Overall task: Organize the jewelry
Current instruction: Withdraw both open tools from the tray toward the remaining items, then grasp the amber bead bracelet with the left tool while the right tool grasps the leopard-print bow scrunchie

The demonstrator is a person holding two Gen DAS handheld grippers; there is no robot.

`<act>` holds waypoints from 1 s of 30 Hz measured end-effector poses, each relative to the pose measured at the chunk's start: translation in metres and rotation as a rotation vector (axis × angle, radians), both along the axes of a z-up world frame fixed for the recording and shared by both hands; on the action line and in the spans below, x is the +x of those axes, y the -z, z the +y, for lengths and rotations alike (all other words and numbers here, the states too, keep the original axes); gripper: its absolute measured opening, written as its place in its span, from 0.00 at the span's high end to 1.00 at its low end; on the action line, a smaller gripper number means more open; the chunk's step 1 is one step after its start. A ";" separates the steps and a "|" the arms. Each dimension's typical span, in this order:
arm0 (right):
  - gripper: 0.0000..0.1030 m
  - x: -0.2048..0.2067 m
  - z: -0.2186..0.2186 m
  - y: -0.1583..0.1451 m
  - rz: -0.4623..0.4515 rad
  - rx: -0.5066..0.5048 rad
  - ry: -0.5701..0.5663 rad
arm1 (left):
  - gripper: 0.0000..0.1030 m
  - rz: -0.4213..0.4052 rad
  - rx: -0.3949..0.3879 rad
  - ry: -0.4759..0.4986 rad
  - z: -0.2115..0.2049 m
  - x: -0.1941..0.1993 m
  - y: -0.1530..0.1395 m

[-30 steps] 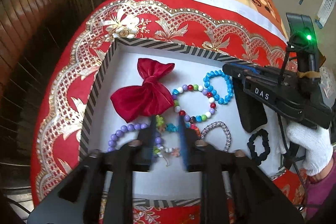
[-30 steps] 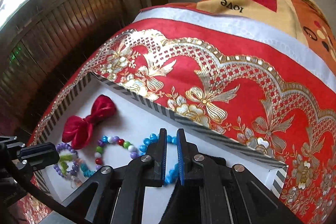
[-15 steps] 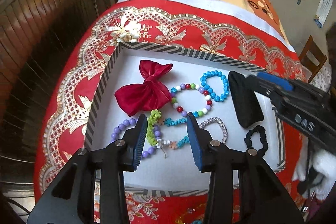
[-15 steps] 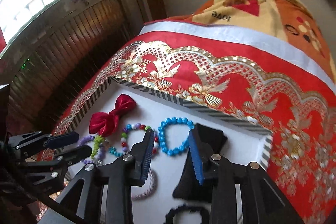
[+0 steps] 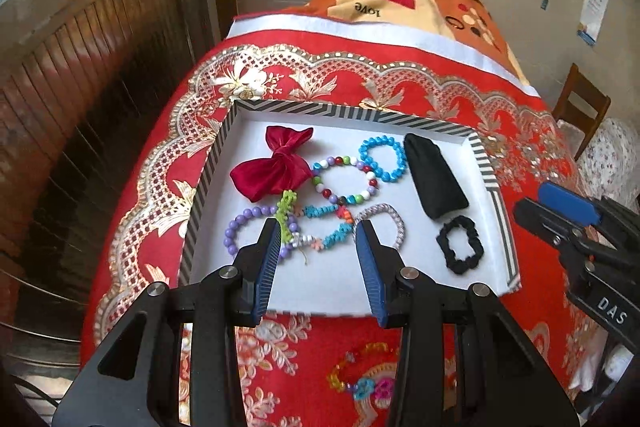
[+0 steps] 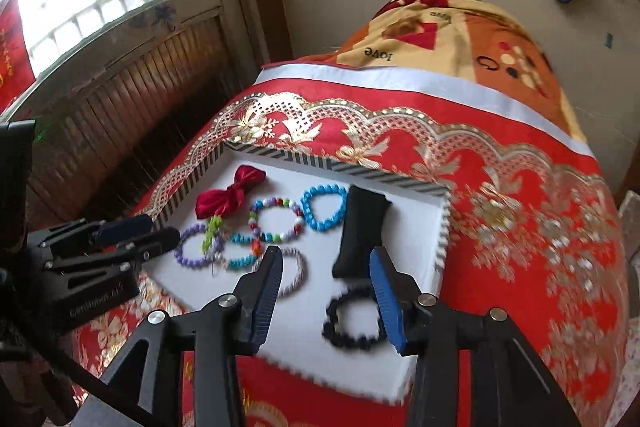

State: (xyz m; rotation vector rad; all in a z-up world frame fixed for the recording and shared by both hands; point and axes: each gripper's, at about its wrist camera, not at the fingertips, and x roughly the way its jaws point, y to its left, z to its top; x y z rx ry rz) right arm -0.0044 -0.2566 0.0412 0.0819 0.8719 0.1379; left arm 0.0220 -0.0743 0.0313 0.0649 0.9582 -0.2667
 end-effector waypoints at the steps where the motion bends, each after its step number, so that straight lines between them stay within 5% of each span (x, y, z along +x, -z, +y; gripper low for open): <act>1: 0.58 -0.009 -0.001 -0.001 -0.004 0.004 0.011 | 0.63 -0.010 0.002 0.006 0.000 -0.006 -0.002; 18: 0.57 -0.128 -0.001 0.001 0.000 -0.015 0.107 | 0.63 -0.055 0.029 0.111 0.007 -0.090 -0.009; 30: 0.57 -0.179 -0.001 0.035 0.083 0.016 0.112 | 0.63 0.062 0.004 0.169 0.027 -0.120 0.020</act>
